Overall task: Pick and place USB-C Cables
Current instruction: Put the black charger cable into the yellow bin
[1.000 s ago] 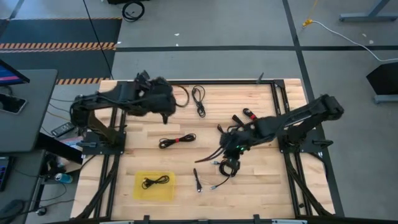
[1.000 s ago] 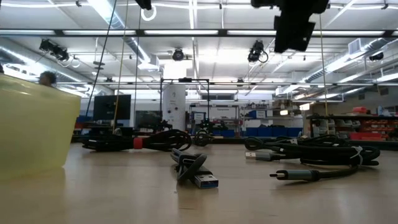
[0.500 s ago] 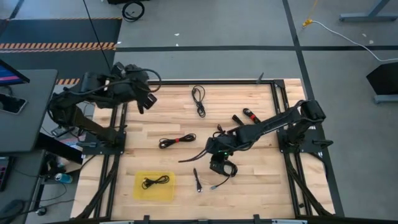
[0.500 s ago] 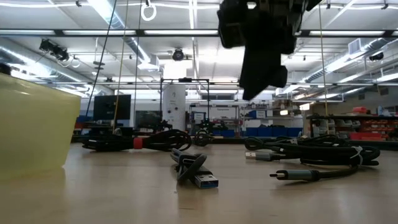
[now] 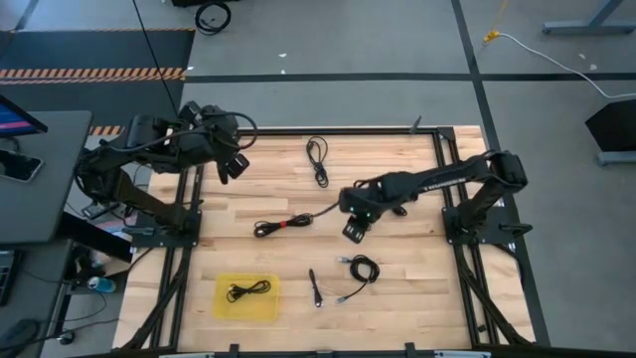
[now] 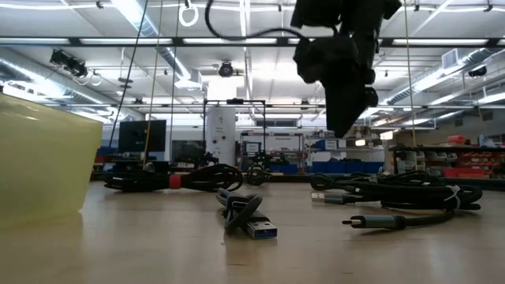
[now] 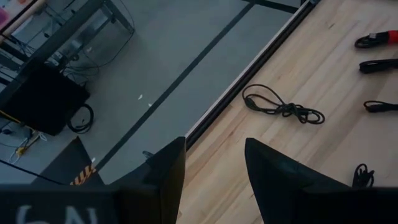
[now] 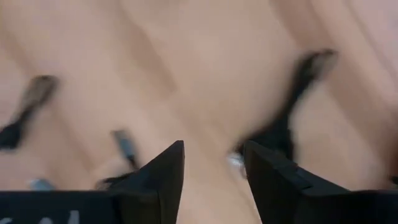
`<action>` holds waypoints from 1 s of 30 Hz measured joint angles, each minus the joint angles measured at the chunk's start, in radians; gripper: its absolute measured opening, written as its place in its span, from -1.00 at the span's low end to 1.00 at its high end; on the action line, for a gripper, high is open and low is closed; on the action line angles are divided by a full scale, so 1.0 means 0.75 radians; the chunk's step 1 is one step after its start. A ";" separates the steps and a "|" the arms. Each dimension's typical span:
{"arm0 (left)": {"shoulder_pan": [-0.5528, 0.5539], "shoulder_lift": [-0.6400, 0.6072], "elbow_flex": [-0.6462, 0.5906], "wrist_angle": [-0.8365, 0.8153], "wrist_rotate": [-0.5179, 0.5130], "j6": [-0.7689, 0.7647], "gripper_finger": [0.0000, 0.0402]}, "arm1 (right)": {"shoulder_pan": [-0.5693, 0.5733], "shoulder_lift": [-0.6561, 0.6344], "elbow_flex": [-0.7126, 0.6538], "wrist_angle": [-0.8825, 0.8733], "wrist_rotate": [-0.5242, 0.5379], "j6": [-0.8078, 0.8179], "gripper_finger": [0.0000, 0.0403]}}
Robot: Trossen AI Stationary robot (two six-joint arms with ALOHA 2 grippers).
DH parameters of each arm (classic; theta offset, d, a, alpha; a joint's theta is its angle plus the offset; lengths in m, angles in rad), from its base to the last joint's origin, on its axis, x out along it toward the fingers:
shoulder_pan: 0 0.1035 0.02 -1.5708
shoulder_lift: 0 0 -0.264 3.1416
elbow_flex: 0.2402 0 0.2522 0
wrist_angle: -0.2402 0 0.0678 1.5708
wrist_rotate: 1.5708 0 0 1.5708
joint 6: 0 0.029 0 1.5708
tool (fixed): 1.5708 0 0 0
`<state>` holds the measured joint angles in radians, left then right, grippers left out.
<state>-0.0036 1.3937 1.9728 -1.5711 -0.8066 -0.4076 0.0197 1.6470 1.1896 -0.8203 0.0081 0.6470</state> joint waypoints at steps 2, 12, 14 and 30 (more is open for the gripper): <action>0.000 0.000 0.000 0.000 0.000 -0.005 -0.14 | -0.031 0.018 0.000 -0.018 0.000 -0.020 -0.08; 0.000 0.000 0.000 0.000 0.001 -0.010 -0.14 | -0.164 0.099 0.000 -0.016 0.071 -0.145 0.12; 0.000 0.000 0.000 0.000 0.001 -0.010 -0.14 | -0.177 0.129 -0.001 -0.020 0.058 -0.161 0.13; 0.000 0.000 0.000 0.000 0.001 -0.010 -0.14 | -0.173 0.381 0.005 0.029 -0.050 -0.266 0.01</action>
<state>-0.0036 1.3937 1.9728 -1.5709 -0.8062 -0.4149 -0.1101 1.9327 1.1931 -0.7986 -0.0298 0.4475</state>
